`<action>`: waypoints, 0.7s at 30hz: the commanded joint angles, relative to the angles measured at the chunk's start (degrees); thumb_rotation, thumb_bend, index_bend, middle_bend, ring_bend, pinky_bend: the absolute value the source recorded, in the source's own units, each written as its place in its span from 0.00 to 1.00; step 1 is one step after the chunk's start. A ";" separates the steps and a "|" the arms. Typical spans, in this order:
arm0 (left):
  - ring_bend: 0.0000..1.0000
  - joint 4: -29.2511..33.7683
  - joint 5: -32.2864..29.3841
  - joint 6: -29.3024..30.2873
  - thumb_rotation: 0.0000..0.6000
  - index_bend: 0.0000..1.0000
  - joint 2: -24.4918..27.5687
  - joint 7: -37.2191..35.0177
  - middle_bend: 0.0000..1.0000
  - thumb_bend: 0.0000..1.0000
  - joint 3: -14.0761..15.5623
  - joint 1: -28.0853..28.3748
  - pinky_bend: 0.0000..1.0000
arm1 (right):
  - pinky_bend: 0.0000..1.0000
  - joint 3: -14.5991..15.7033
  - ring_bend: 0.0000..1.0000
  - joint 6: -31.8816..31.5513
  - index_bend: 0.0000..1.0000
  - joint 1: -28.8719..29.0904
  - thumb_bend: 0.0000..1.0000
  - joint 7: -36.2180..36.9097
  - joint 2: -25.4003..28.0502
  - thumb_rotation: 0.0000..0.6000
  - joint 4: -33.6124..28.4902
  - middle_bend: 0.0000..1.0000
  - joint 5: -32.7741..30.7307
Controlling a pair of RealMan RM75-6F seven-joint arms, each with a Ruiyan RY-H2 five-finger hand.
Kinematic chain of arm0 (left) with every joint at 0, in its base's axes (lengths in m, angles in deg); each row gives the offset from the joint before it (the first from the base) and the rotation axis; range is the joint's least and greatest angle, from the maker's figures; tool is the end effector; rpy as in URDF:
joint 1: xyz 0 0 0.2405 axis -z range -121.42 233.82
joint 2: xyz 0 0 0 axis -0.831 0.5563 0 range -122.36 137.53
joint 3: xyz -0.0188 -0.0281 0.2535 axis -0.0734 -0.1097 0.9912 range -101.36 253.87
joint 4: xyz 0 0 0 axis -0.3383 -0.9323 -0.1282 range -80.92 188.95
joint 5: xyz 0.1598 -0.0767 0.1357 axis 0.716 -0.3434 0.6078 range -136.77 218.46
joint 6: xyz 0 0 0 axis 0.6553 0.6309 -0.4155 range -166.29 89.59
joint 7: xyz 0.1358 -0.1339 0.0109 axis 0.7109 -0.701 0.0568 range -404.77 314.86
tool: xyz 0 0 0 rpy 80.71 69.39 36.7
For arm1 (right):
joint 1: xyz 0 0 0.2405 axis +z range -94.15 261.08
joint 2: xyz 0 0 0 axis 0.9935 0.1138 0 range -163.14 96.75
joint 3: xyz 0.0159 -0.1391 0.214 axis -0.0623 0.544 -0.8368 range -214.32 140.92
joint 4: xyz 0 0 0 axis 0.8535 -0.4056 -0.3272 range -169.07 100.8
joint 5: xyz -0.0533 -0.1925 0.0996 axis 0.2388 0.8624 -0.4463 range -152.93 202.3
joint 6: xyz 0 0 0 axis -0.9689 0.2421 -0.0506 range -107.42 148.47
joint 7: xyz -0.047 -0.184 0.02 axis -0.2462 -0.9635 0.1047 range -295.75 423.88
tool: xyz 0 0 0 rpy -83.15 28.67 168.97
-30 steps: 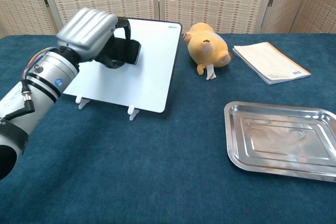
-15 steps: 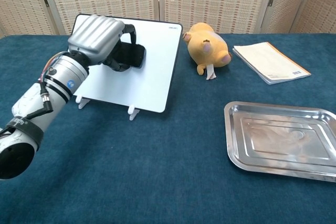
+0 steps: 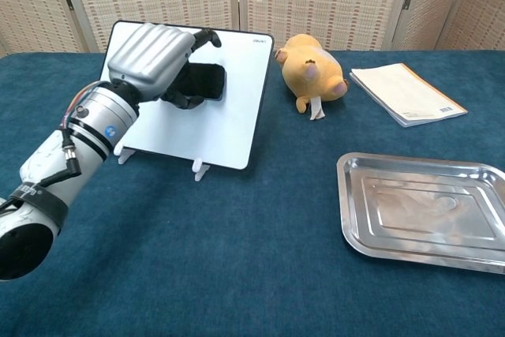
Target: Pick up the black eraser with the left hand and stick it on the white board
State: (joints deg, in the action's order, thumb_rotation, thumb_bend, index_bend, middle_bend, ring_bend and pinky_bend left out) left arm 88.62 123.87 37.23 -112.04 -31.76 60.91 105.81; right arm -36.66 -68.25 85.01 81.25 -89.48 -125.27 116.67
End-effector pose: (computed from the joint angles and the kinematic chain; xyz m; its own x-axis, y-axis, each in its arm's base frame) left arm -0.0884 0.4324 -0.0737 0.4840 -0.3220 0.8136 0.7220 -0.3783 -0.5793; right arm -0.3244 -0.1995 0.1873 0.2670 -0.0241 0.9634 -0.9627 -0.0525 0.2655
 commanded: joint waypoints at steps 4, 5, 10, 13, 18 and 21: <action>1.00 6.12 -0.12 1.32 1.00 0.21 2.69 4.13 1.00 0.25 1.52 -2.54 1.00 | 0.22 -0.01 0.07 -0.56 0.00 -0.25 0.15 0.39 -0.12 1.00 0.41 0.00 0.41; 1.00 7.88 0.05 1.89 1.00 0.20 3.52 5.03 1.00 0.25 1.99 -3.30 1.00 | 0.22 0.01 0.07 -0.64 0.00 -0.28 0.15 0.37 -0.15 1.00 0.44 0.00 0.51; 1.00 22.45 2.84 8.46 1.00 0.18 12.14 9.14 1.00 0.25 7.12 -10.82 1.00 | 0.22 0.33 0.07 -1.63 0.00 -0.66 0.15 0.23 -0.31 1.00 0.60 0.00 1.64; 1.00 33.46 3.22 12.23 1.00 0.15 20.42 10.62 1.00 0.25 11.38 -17.53 1.00 | 0.22 0.46 0.07 -2.34 0.00 -0.93 0.15 -0.10 -0.51 1.00 0.70 0.00 2.26; 0.86 53.89 0.67 16.46 1.00 0.08 38.54 9.04 1.00 0.24 20.04 -29.42 0.88 | 0.22 0.78 0.07 -2.27 0.00 -0.97 0.15 -2.90 -1.18 1.00 0.19 0.00 3.05; 0.65 59.64 1.13 19.99 1.00 0.06 46.71 4.05 0.91 0.24 24.68 -35.24 0.68 | 0.22 0.88 0.07 -1.31 0.00 -0.68 0.15 -5.94 -1.76 1.00 -0.68 0.00 3.04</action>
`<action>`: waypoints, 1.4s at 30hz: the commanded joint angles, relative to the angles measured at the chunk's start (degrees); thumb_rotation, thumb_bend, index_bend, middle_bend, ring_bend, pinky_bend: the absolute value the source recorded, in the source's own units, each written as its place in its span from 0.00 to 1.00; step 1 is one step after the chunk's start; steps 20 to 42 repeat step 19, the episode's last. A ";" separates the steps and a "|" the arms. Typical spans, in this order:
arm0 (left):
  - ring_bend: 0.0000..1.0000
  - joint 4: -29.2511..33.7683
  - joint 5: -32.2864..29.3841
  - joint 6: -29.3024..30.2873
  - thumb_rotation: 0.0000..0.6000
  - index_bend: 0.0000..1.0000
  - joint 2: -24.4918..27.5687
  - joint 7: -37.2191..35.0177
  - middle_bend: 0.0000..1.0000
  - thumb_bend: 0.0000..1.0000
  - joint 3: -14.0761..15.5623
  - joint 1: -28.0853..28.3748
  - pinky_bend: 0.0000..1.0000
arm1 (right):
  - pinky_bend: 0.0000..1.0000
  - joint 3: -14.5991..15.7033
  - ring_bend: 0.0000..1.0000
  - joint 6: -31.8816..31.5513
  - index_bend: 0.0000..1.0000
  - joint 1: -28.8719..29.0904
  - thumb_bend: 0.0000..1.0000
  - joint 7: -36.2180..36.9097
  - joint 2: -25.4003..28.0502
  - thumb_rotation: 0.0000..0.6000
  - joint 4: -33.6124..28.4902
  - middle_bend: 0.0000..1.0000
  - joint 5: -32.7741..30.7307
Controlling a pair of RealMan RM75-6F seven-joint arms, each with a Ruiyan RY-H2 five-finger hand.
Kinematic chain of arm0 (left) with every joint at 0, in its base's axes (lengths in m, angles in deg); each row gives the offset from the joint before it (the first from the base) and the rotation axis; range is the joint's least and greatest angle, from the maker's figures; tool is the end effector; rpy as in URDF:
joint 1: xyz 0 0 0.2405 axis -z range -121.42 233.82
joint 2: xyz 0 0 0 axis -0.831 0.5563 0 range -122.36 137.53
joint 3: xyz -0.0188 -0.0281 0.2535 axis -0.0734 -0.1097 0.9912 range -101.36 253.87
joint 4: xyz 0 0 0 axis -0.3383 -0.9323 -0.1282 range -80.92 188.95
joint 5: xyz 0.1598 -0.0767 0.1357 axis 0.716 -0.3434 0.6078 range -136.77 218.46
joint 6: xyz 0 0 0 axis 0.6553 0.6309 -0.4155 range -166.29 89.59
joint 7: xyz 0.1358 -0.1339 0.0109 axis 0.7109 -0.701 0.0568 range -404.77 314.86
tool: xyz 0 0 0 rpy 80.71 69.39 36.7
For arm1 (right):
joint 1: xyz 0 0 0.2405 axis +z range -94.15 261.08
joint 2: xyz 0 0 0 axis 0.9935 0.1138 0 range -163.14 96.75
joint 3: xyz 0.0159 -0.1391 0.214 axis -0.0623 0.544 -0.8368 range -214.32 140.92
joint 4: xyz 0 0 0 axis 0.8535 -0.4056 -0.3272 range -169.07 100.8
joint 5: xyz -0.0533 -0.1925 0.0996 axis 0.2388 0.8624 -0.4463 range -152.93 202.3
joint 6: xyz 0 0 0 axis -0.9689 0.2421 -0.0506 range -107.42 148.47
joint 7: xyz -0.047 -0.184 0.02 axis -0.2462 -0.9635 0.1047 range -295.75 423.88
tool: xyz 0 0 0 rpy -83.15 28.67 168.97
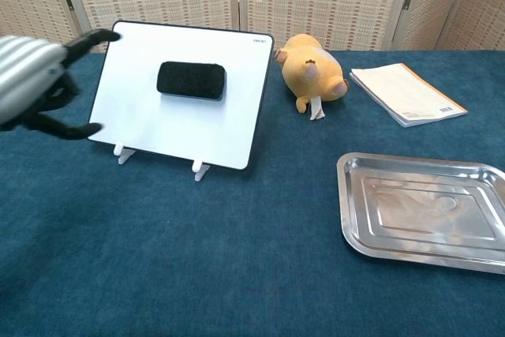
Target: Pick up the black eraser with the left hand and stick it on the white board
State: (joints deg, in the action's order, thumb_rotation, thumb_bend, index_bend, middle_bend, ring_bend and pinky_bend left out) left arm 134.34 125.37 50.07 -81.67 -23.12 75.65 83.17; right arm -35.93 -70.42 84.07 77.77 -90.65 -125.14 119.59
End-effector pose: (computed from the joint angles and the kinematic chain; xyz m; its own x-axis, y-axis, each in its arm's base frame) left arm -0.1934 0.3143 0.0243 0.4955 -0.1939 0.8467 0.7889 -0.3075 -0.5321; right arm -0.3162 -0.1906 0.1799 0.3060 -0.0140 0.9519 -0.9482 -0.0935 0.3035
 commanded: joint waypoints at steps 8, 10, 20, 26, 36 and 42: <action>0.08 20.03 1.63 15.32 1.00 0.07 24.14 -5.47 0.24 0.24 13.06 -22.21 0.18 | 0.22 0.12 0.07 4.98 0.00 1.74 0.15 -9.60 -1.97 1.00 -3.60 0.00 -1.22; 0.03 19.71 2.52 16.89 1.00 0.07 23.72 -4.76 0.17 0.24 12.38 -23.46 0.14 | 0.22 0.15 0.07 5.24 0.00 1.84 0.15 -10.21 -2.05 1.00 -3.80 0.00 -1.28; 0.00 20.05 3.66 14.34 1.00 0.07 23.89 -2.75 0.09 0.24 10.71 -25.26 0.11 | 0.22 0.35 0.07 5.28 0.00 1.97 0.15 -9.80 -1.84 1.00 -3.63 0.00 -0.95; 0.00 20.05 3.66 14.34 1.00 0.07 23.89 -2.75 0.09 0.24 10.71 -25.26 0.11 | 0.22 0.35 0.07 5.28 0.00 1.97 0.15 -9.80 -1.84 1.00 -3.63 0.00 -0.95; 0.00 20.05 3.66 14.34 1.00 0.07 23.89 -2.75 0.09 0.24 10.71 -25.26 0.11 | 0.22 0.35 0.07 5.28 0.00 1.97 0.15 -9.80 -1.84 1.00 -3.63 0.00 -0.95; 0.00 20.05 3.66 14.34 1.00 0.07 23.89 -2.75 0.09 0.24 10.71 -25.26 0.11 | 0.22 0.35 0.07 5.28 0.00 1.97 0.15 -9.80 -1.84 1.00 -3.63 0.00 -0.95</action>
